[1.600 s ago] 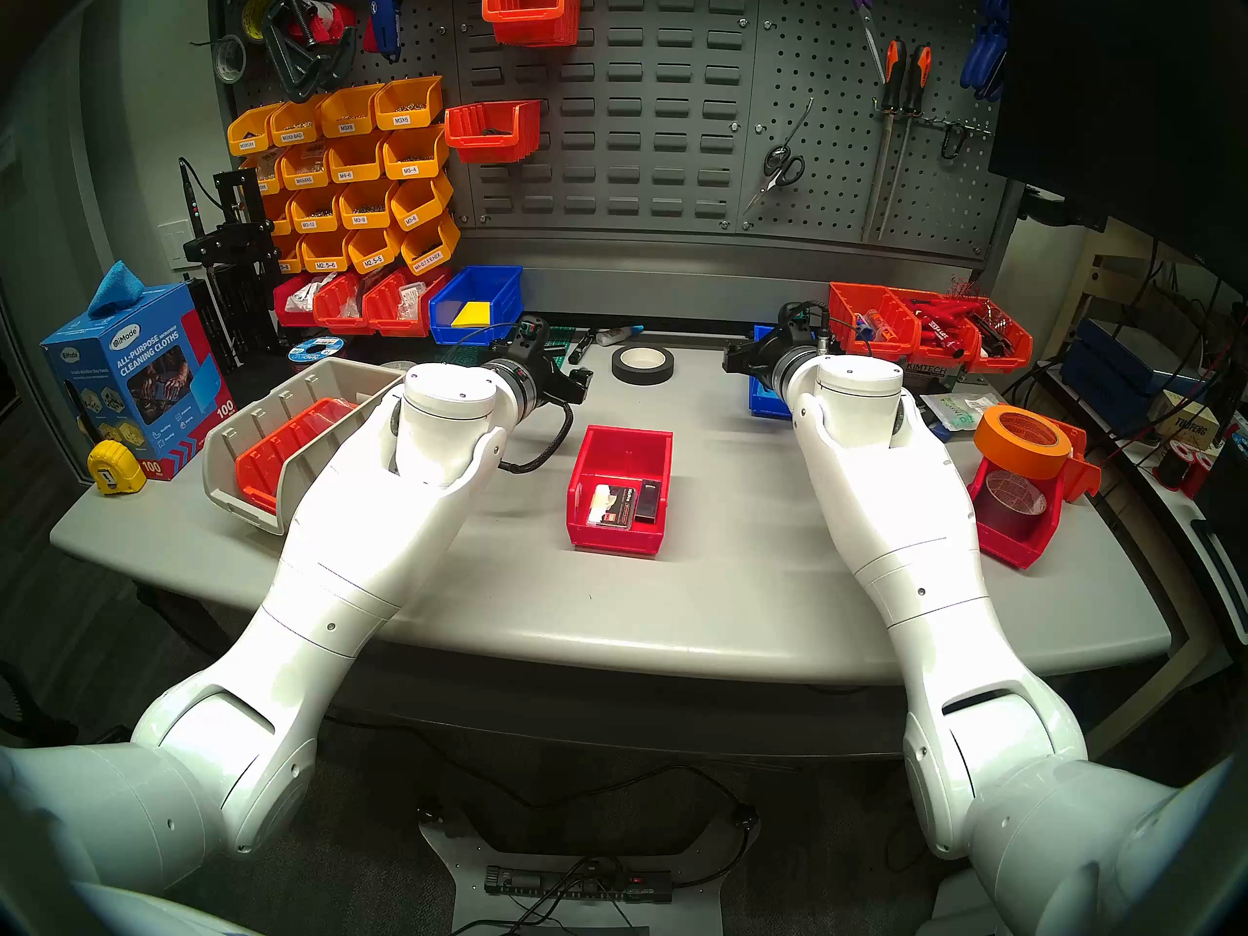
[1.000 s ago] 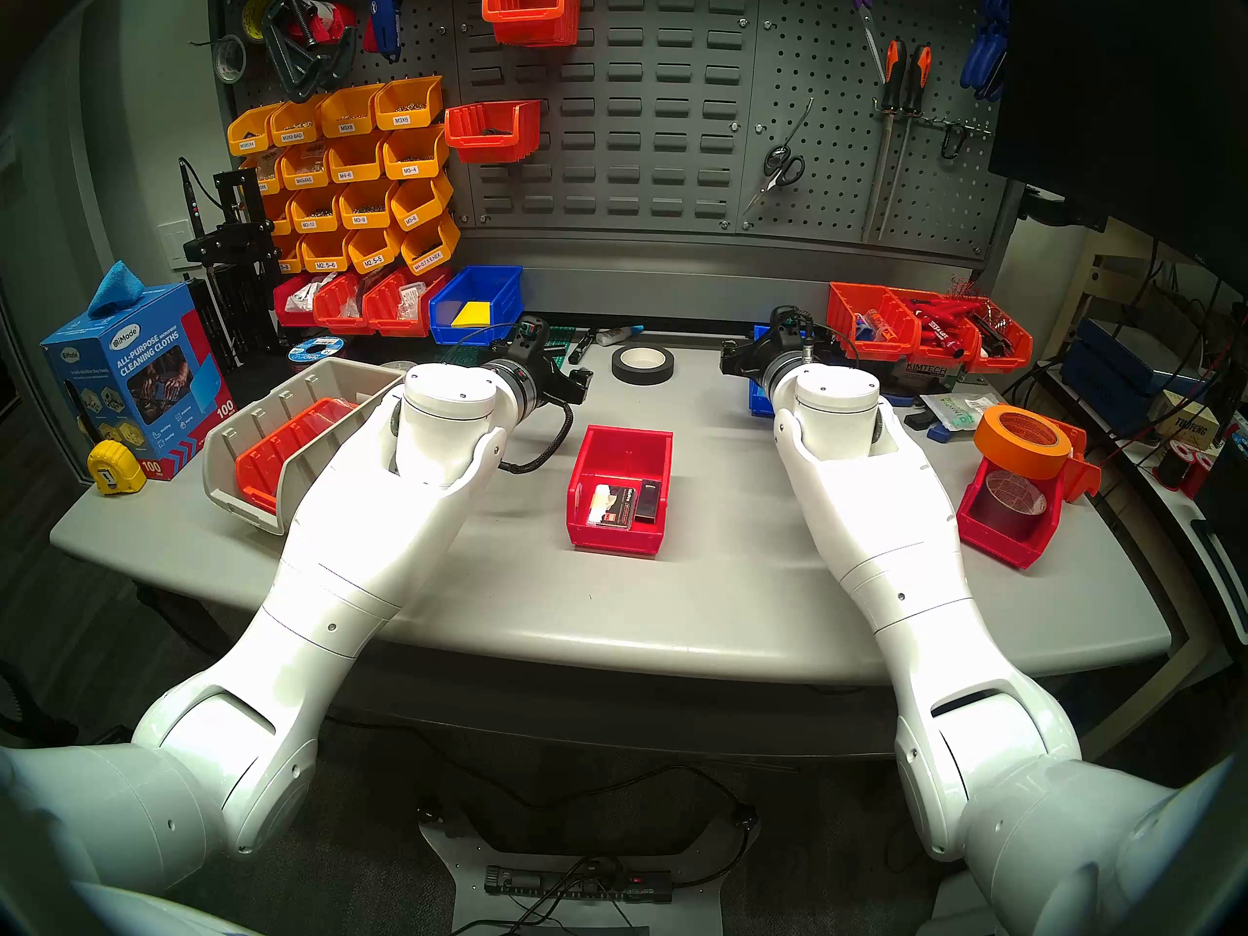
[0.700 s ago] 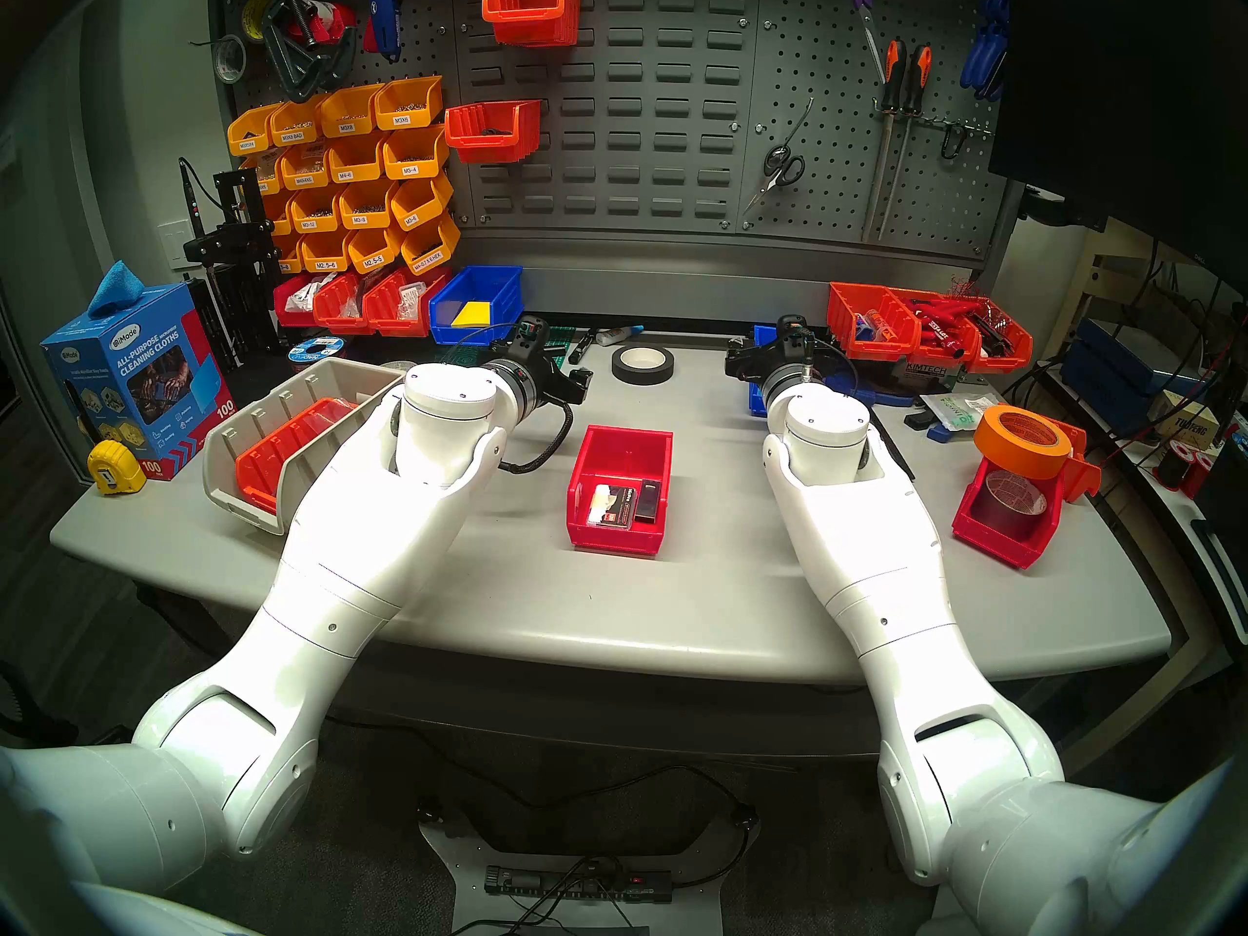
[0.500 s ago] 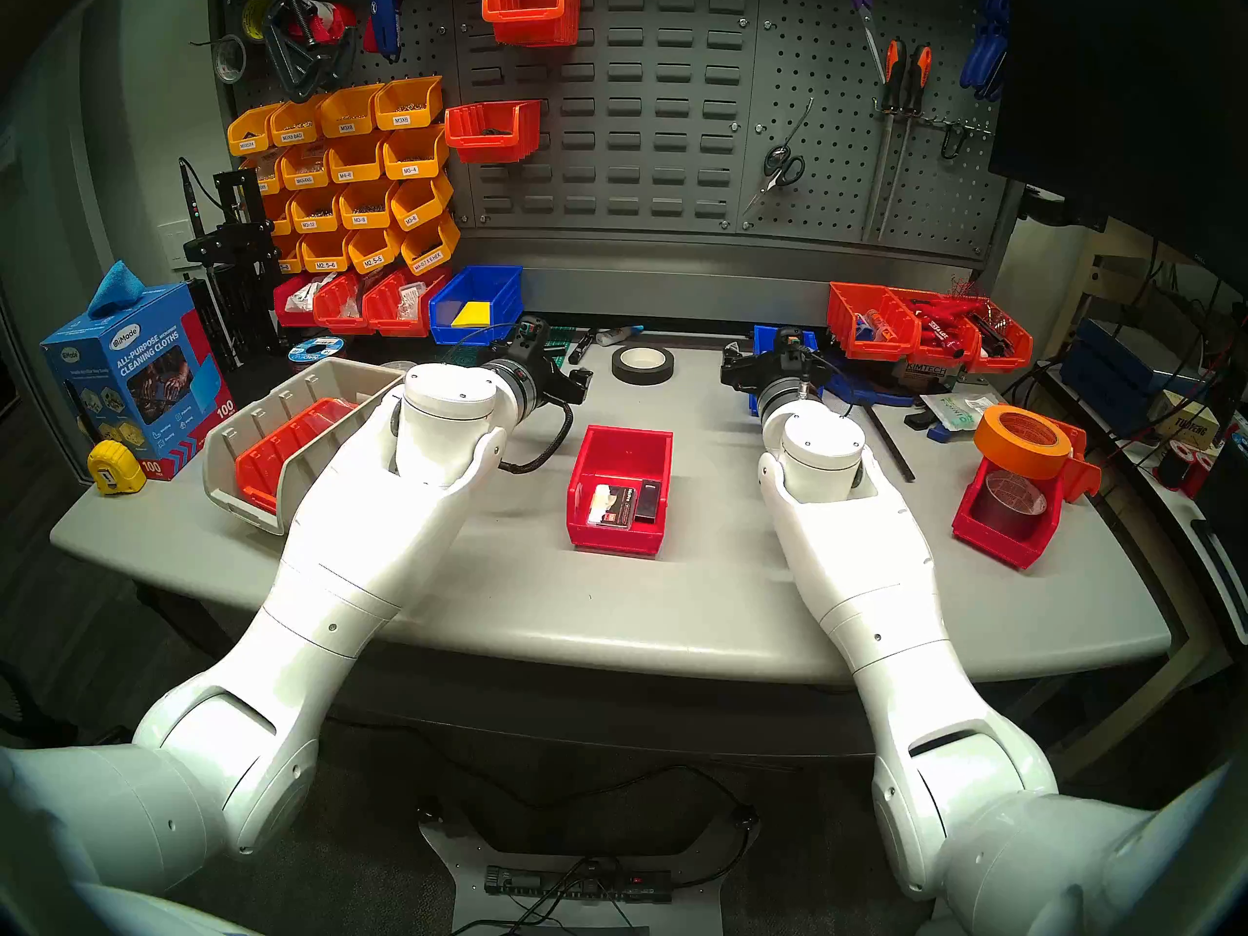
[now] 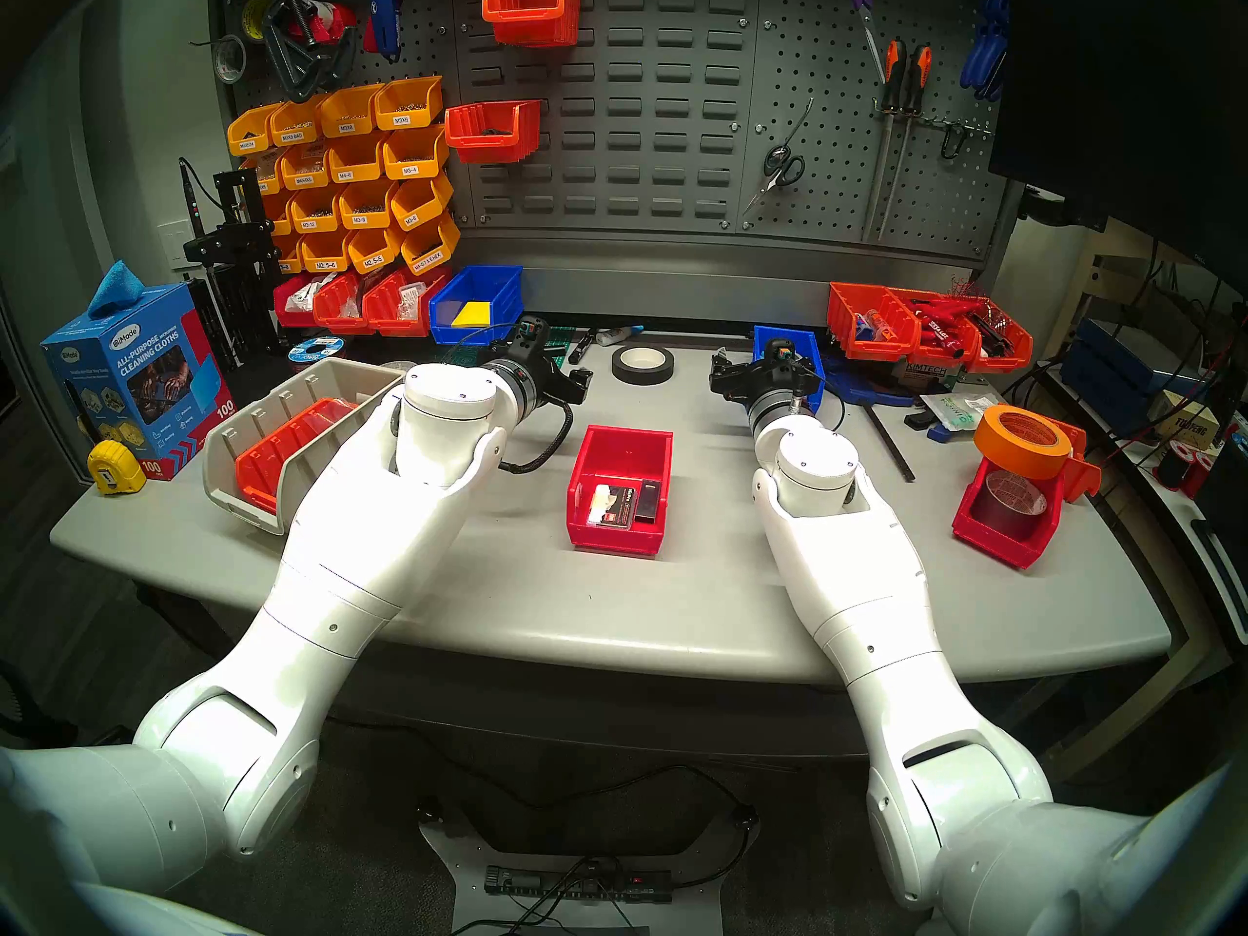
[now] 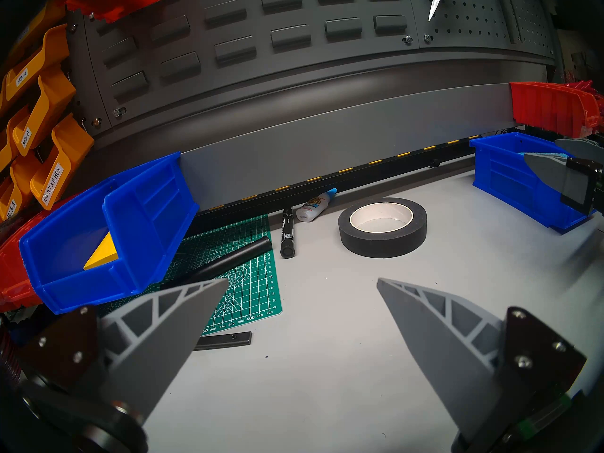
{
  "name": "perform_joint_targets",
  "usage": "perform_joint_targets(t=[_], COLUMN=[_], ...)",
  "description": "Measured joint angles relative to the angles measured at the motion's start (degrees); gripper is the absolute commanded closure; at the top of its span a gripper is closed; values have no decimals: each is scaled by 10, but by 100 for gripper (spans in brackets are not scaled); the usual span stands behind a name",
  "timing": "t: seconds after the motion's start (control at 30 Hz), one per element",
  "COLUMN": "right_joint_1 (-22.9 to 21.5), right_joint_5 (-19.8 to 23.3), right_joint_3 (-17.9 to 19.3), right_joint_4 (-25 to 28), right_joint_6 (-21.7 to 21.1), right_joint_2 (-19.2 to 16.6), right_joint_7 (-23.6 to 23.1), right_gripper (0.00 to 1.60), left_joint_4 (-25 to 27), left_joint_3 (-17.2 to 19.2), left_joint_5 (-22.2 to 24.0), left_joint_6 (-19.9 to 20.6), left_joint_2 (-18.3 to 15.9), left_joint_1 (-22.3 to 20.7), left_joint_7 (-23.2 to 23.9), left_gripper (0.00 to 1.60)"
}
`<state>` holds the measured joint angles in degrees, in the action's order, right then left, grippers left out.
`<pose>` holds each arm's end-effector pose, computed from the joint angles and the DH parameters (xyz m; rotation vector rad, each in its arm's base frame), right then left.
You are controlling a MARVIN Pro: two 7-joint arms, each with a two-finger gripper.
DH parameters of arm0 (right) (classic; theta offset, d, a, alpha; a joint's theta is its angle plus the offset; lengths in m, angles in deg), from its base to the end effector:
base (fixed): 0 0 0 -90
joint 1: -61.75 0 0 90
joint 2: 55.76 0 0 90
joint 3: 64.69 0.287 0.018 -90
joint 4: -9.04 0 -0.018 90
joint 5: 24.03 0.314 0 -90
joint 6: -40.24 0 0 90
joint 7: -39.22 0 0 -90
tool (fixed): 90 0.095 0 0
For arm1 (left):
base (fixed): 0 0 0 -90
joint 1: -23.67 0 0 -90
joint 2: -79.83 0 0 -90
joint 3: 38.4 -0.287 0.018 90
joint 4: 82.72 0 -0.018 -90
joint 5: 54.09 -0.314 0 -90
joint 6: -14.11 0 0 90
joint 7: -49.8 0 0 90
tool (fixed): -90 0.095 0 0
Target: Hang all the unorganized tool boxes onto the wall
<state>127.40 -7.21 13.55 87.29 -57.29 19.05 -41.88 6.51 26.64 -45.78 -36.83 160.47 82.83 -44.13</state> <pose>0.5356 -0.0350 -0.2058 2.1506 0.0104 2.2442 0.5158 -0.1102 -0.1502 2.4007 -0.5969 1.9344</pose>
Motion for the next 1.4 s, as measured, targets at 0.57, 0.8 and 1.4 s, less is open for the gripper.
perform_joint_targets(t=[0.57,0.8,1.4], right_joint_1=[3,-1,-51], right_joint_5=[7,17,26], right_joint_3=[8,10,4], right_joint_4=[-21,-54,-130], right_joint_6=[10,17,54], right_joint_2=[17,24,36], right_joint_7=[2,0,-29], right_gripper=[0,0,160], left_joint_4=[0,0,0], left_joint_3=[2,3,4], left_joint_5=[-3,-4,-8], left_joint_6=[0,0,0], left_joint_2=[2,2,4], left_joint_1=[1,1,2], left_joint_7=[2,3,5], left_gripper=[0,0,0])
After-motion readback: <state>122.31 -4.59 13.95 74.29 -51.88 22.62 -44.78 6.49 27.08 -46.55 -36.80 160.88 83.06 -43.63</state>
